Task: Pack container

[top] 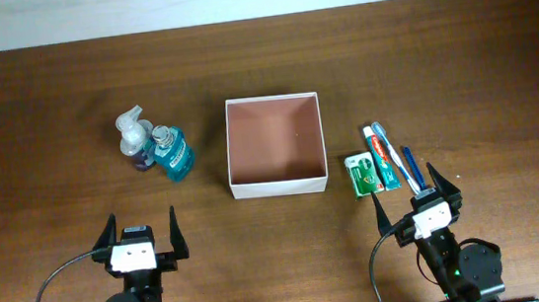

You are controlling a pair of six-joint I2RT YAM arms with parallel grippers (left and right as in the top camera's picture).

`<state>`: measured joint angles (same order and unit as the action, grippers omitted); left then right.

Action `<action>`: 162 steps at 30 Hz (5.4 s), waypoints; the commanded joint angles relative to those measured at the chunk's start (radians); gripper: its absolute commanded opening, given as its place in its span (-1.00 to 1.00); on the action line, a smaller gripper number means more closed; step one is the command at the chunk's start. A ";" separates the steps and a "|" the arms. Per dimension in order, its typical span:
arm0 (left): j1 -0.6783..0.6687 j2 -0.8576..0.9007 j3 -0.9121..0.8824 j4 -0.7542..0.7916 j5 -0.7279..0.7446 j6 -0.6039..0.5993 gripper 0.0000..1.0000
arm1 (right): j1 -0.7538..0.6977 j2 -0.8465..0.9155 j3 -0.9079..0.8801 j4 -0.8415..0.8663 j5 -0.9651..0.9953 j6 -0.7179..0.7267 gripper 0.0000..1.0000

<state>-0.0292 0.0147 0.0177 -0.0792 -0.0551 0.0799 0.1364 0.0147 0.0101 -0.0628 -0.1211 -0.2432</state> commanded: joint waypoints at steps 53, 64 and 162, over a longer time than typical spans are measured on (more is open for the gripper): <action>0.006 -0.001 -0.009 -0.001 0.015 0.016 0.99 | -0.007 -0.008 -0.005 -0.005 -0.002 0.004 0.97; 0.006 -0.001 -0.009 -0.001 0.015 0.016 0.99 | -0.007 -0.008 -0.005 -0.005 -0.002 0.004 0.97; 0.006 -0.001 -0.009 -0.001 0.015 0.016 0.99 | 0.056 1.705 1.081 -0.785 0.132 0.513 0.52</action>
<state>-0.0292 0.0185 0.0162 -0.0818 -0.0547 0.0834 0.1852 1.7180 1.1027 -0.8589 0.0032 0.2565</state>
